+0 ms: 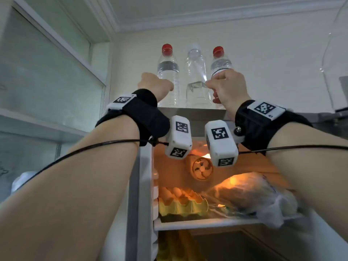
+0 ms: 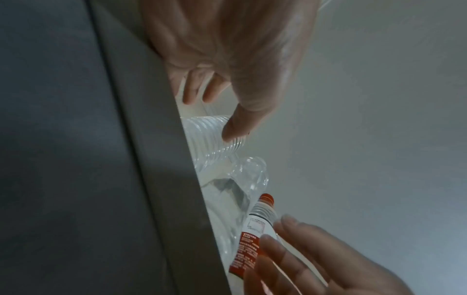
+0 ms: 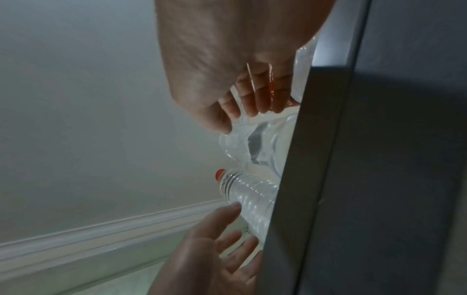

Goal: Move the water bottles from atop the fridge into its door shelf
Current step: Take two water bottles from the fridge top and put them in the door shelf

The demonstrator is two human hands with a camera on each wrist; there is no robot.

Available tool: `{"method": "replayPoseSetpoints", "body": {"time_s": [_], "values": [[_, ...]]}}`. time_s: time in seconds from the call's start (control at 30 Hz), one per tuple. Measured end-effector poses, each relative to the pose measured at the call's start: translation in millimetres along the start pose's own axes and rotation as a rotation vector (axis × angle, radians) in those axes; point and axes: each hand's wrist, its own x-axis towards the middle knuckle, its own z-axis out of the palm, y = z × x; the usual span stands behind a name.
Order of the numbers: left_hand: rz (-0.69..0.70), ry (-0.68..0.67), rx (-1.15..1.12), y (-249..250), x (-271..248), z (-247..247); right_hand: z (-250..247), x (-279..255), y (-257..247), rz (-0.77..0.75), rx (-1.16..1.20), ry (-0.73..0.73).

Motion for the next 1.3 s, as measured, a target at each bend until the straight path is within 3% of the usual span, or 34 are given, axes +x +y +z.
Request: {"method": "replayPoseSetpoints", "body": {"time_s": [0.2, 0.37, 0.6, 0.77, 0.97, 1.1, 1.3], "values": [[-0.005, -0.111, 0.222, 3.0, 11.1, 14.9, 1.1, 3.0, 13.3, -0.036, -0.063, 0.014], [0.059, -0.081, 0.326, 3.2, 5.7, 21.2, 1.1, -0.8, 15.2, -0.049, -0.124, 0.037], [0.090, 0.036, -0.119, -3.2, -6.7, 6.4, 7.6, 0.0, 8.2, -0.175, -0.320, 0.067], [0.227, 0.150, -0.388, -11.6, -26.0, -12.6, 19.7, 4.2, -3.5, -0.233, -0.447, 0.045], [0.277, 0.149, -0.448, -23.9, -39.0, -25.6, 39.5, 15.2, -8.6, -0.232, -0.671, 0.018], [0.307, 0.134, -0.429, -25.7, -41.4, -27.0, 47.3, 16.3, -2.7, -0.129, -0.767, -0.006], [0.322, 0.121, -0.459, -31.9, -40.5, -28.0, 47.0, 15.3, -0.1, -0.076, -0.680, 0.031]]}}
